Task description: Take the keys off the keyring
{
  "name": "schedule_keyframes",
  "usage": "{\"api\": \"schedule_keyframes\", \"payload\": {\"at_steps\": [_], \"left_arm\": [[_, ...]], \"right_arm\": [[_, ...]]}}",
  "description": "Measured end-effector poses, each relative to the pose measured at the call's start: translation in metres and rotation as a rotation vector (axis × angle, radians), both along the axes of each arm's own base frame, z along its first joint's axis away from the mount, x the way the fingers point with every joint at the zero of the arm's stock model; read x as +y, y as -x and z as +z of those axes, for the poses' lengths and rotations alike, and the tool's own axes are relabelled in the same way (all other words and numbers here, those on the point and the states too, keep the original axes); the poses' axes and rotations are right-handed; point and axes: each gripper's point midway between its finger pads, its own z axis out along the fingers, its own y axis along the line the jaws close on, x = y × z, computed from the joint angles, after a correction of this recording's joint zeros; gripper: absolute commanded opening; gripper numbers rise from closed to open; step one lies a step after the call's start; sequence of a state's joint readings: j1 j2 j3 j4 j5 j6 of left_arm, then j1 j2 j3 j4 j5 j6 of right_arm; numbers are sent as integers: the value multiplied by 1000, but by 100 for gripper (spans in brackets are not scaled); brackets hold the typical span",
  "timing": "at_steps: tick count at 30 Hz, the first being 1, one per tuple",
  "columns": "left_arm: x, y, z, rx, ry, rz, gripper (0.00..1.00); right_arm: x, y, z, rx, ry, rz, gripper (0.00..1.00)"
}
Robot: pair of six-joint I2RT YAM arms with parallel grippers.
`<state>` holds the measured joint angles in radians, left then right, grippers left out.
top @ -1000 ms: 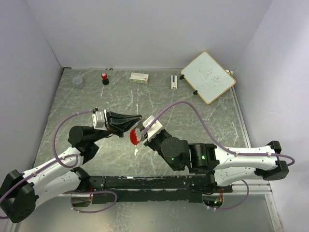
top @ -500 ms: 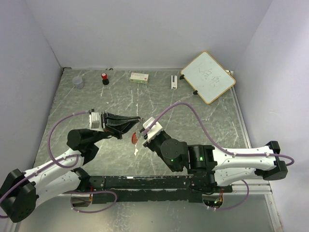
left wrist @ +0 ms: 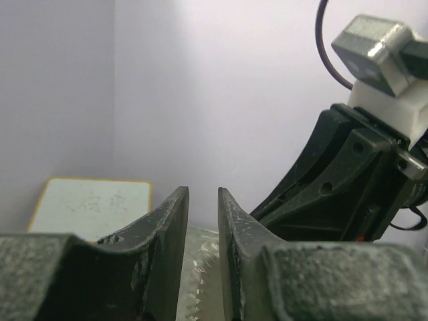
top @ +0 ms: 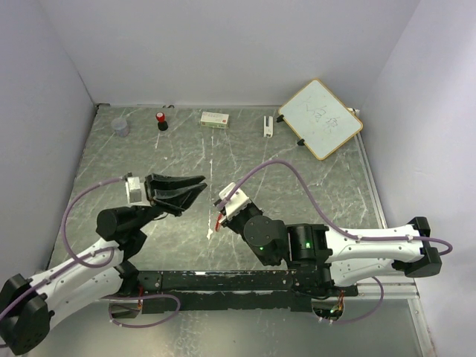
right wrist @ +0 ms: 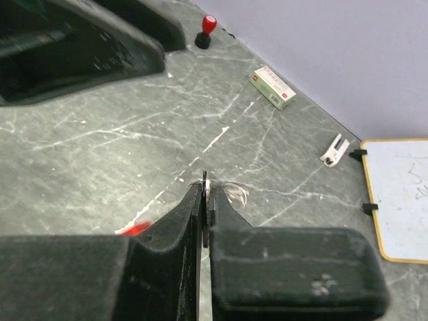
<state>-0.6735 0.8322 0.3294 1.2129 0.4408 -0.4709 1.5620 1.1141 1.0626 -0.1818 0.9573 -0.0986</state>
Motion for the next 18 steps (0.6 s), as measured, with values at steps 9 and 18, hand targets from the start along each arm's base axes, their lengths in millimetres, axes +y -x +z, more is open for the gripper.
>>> {"api": "schedule_keyframes", "payload": {"at_steps": [9,18], "left_arm": [[20,-11,2,15,17,146,38],[-2,-34,-27,45,-142,162,41]], "right_arm": [[-8,-3,-1,-14,36,-24,0],[-8,-3,7,-24,39,-20,0]]}}
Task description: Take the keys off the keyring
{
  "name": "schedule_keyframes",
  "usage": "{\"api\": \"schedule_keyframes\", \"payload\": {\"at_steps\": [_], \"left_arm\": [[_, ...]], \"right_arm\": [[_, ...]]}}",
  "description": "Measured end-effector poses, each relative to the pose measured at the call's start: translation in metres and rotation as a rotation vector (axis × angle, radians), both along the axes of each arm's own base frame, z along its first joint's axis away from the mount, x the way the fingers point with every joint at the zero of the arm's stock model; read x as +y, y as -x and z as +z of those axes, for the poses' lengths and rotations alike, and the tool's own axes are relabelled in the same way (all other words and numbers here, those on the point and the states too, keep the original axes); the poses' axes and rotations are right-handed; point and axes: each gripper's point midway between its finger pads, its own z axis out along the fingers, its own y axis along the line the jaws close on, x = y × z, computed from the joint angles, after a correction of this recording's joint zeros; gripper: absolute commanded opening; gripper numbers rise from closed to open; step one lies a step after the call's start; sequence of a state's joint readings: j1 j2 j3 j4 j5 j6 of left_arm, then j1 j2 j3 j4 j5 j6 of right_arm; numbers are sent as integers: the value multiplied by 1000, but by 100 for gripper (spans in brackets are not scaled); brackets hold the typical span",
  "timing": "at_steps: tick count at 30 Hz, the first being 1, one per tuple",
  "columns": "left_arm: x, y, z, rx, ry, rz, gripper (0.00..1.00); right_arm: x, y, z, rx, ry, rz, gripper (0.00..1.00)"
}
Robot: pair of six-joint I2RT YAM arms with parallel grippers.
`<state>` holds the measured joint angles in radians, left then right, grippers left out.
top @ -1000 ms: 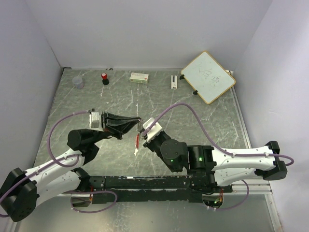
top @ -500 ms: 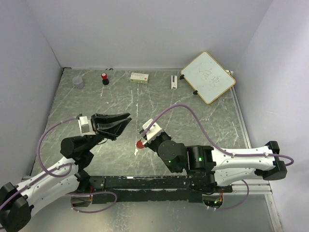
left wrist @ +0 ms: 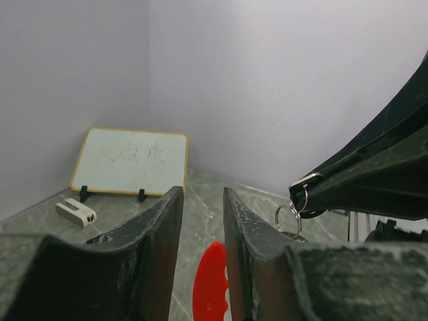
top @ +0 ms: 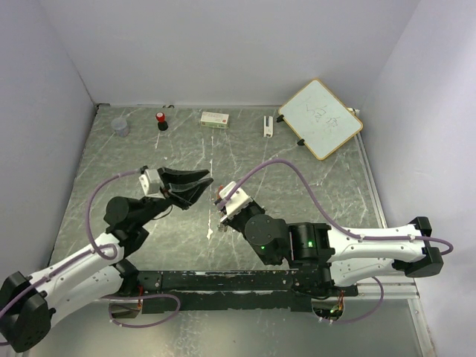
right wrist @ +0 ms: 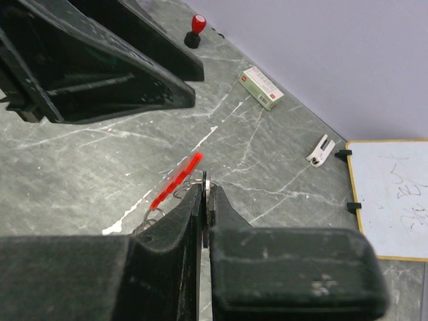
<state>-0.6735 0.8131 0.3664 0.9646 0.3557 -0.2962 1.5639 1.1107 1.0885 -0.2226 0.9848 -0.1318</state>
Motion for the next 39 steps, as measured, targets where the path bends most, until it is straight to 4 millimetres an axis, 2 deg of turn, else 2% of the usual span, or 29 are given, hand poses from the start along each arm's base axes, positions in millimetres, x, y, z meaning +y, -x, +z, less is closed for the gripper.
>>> {"api": "schedule_keyframes", "payload": {"at_steps": [10,19,28,39], "left_arm": [[-22,1,-17,-13,-99,-94,40],[-36,13,-15,-73,-113,-206,40],[-38,28,-7,-138,-98,-277,41],[-38,33,-1,-160,-75,-304,41]], "right_arm": [[-1,0,1,-8,11,1,0],[-2,-1,6,-20,0,3,0],[-3,-1,13,-33,-15,6,0],[-2,-1,21,-43,-46,12,0]]}}
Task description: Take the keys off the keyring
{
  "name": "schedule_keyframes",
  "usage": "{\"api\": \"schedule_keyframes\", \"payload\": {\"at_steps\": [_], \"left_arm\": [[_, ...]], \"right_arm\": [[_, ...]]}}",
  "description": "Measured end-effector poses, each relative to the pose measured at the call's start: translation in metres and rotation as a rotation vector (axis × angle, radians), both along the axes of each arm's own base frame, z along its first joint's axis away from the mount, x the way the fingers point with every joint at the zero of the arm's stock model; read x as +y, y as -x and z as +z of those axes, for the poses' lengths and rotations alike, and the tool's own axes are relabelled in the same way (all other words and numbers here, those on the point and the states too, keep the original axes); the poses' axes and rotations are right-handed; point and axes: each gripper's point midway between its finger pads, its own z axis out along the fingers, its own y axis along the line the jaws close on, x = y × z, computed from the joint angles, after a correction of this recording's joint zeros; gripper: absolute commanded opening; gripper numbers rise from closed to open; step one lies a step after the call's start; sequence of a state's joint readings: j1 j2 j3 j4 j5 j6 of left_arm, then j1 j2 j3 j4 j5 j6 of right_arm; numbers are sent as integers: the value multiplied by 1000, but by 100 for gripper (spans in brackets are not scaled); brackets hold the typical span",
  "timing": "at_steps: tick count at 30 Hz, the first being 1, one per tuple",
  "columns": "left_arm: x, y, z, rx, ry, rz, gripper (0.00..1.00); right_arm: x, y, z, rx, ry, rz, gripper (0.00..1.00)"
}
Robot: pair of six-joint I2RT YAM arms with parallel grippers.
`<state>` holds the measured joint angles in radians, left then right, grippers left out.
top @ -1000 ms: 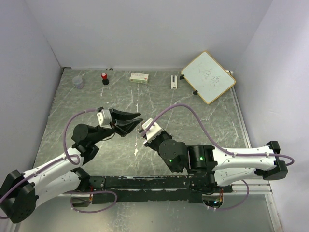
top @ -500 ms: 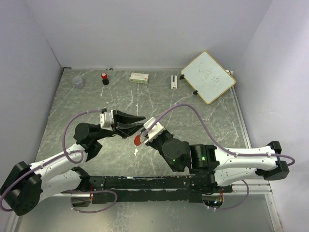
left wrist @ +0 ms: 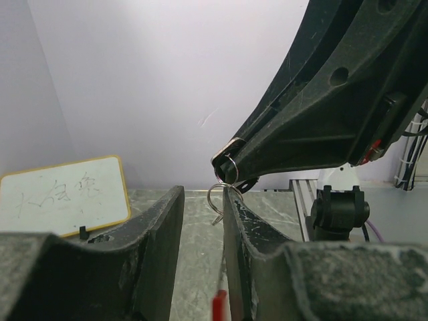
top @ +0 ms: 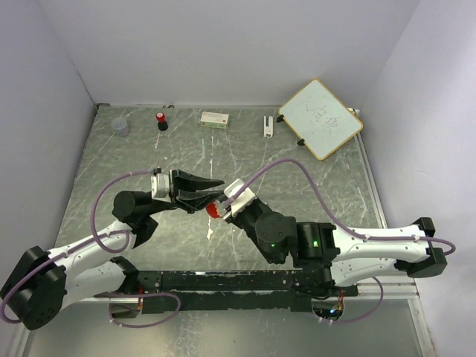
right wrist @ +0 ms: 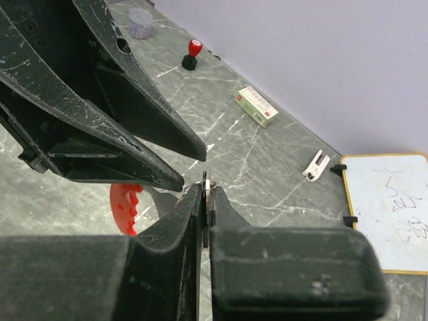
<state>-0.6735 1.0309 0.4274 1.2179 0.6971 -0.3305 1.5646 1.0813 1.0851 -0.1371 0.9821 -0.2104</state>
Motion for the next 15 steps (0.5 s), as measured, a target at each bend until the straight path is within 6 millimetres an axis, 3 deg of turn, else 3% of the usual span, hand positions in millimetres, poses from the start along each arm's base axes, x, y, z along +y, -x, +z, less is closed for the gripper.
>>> {"api": "schedule_keyframes", "payload": {"at_steps": [15], "left_arm": [[-4,1,-3,36,11,-41,41]], "right_arm": [[2,1,2,-3,-7,11,0]]}}
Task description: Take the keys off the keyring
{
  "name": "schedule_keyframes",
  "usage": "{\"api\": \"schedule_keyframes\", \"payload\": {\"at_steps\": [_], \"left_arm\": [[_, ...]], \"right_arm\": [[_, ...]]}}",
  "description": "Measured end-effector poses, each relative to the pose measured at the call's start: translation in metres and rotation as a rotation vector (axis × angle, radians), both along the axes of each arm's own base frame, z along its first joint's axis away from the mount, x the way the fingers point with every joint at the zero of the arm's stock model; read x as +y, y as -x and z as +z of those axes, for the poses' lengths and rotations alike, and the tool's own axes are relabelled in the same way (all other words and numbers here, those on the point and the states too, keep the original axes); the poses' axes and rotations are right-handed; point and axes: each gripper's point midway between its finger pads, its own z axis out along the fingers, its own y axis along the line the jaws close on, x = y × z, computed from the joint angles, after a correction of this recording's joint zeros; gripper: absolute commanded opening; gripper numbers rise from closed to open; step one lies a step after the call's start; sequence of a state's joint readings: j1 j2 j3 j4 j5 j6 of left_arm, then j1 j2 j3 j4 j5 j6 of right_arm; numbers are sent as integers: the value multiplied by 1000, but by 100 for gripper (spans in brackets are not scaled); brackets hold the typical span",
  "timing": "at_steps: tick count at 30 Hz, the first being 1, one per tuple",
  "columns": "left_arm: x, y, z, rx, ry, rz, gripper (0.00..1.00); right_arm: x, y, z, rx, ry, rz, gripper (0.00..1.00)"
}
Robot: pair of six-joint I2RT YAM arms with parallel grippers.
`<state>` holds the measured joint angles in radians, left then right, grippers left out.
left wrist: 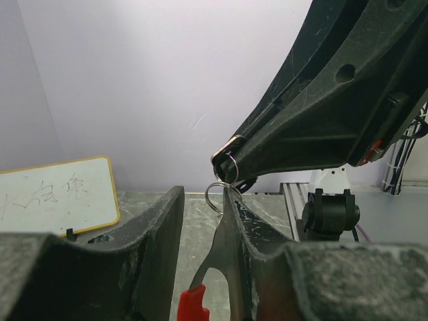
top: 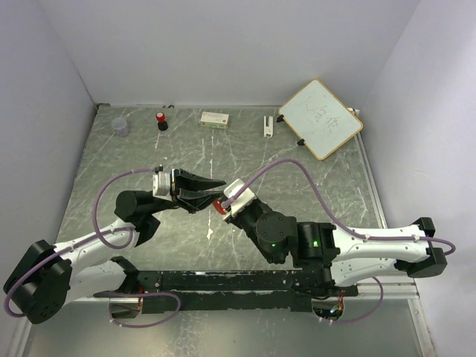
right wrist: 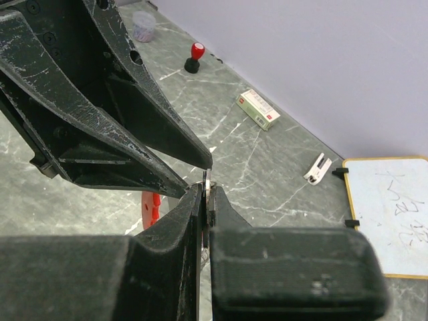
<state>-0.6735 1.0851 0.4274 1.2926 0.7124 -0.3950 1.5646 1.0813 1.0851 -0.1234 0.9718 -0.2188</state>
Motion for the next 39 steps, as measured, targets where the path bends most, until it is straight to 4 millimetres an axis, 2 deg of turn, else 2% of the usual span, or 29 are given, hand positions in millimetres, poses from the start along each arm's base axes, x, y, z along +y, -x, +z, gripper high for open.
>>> {"api": "schedule_keyframes", "payload": {"at_steps": [17,24,29,35,39], "left_arm": [[-3,4,-2,8,3,-45,40],[-3,7,-1,4,6,-59,37],[-4,10,-3,1,4,-78,30],[-5,12,-4,-2,0,-97,8],[-4,12,-3,-11,0,-93,7]], "right_arm": [[5,2,2,-1,-9,28,0],[7,4,2,1,-11,42,0],[10,3,0,-1,-3,40,0],[9,2,-1,-7,8,34,0],[7,0,0,-10,10,17,0]]}}
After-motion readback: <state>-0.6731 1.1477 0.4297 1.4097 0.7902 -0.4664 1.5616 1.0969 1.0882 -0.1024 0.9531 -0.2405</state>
